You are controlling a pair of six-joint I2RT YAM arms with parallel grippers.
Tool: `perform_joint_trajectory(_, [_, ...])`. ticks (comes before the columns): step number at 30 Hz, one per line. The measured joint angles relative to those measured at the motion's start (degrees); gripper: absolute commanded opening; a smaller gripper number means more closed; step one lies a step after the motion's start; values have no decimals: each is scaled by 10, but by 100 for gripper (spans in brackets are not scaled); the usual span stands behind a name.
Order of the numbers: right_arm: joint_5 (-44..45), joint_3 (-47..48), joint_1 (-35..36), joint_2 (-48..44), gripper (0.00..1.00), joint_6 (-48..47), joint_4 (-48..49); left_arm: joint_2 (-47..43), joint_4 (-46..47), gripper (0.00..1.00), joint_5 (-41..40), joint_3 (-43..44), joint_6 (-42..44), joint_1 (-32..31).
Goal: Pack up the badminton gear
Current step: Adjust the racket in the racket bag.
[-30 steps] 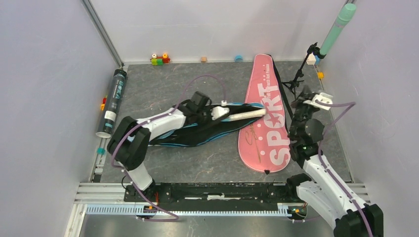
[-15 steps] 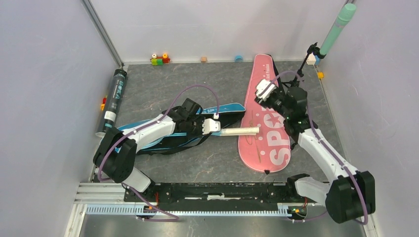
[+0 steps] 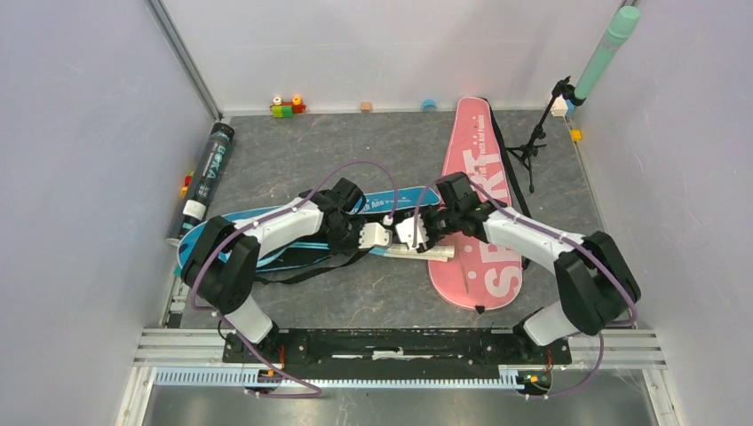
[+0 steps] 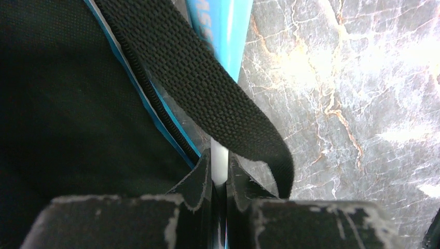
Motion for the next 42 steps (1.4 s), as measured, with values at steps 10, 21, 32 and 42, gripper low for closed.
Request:
perform_joint_trajectory(10, [47,96,77,70,55,-200,-83,10,-59,2,-12,11,47,2])
perform_joint_trajectory(21, [59,35,91,107,55,-261,-5,31,-97,2,-17,16,65,9])
perform_joint_trajectory(32, [28,-40,101,97,54,-248,155,42,-119,2,-17,22,77,9])
perform_joint_trajectory(42, [15,-43,103,174,0,-189,303,43,-120,2,-20,23,79,14])
